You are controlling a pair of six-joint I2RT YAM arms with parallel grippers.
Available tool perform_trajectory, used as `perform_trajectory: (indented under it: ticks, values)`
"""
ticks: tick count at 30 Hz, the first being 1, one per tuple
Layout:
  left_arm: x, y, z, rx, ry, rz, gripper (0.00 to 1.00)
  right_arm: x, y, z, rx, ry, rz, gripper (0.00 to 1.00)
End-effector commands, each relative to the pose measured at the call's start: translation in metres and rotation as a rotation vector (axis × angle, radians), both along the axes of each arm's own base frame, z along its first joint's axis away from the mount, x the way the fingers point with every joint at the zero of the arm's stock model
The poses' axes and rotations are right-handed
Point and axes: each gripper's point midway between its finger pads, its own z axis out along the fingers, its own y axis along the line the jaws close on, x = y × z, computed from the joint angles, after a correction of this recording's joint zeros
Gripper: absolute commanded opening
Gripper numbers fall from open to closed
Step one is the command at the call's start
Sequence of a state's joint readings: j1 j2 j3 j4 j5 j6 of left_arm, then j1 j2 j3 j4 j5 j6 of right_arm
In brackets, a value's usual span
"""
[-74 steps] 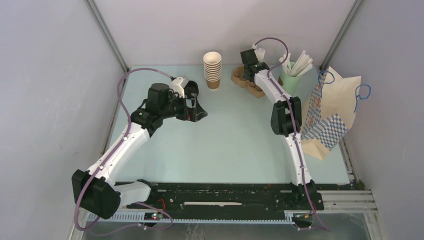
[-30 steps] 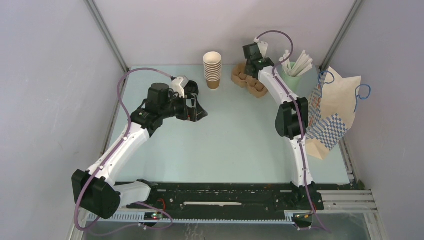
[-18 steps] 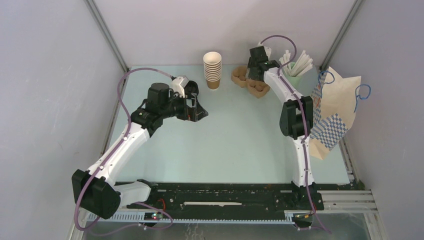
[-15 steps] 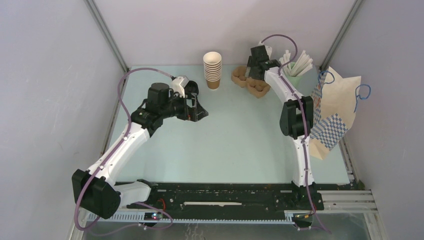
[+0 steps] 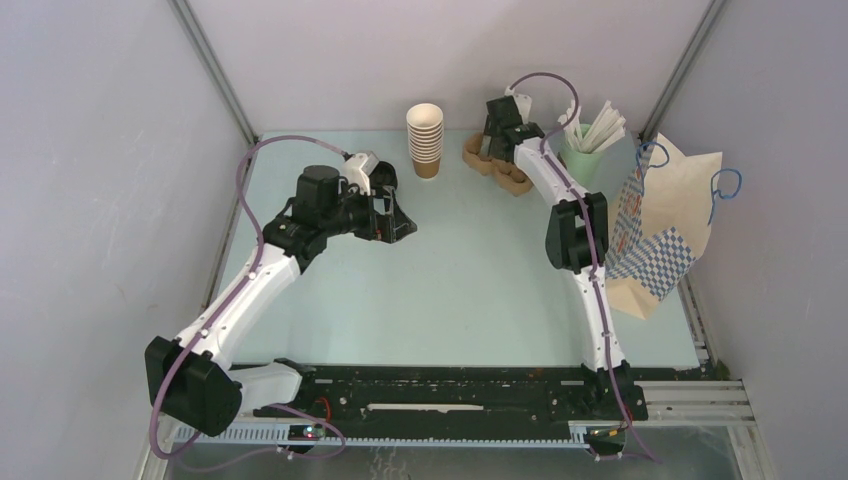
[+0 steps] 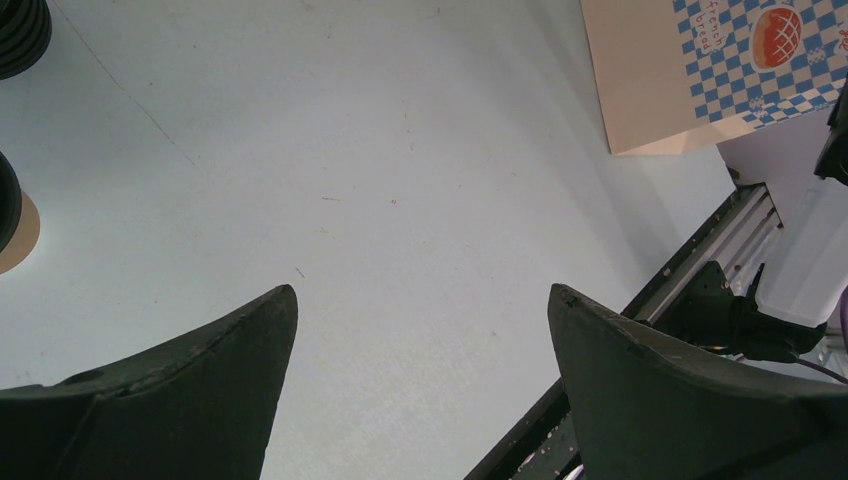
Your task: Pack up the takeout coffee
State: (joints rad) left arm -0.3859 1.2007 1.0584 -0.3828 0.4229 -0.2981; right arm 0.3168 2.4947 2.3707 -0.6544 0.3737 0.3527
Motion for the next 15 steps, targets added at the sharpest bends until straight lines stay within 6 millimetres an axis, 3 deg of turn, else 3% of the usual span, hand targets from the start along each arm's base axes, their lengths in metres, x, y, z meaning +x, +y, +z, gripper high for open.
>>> perform_trajectory:
  ticks: [1,15]
  values:
    - [-0.0018,-0.0029,-0.0040,-0.016,0.007,-0.014,1.00,0.0112,0.0024,0.0161,-0.025,-0.062,-0.018,0.79]
    - [-0.0022,-0.0035,-0.0029,-0.019,0.006,-0.018,1.00,0.0105,0.0058,0.0071,-0.065,-0.049,-0.012,0.61]
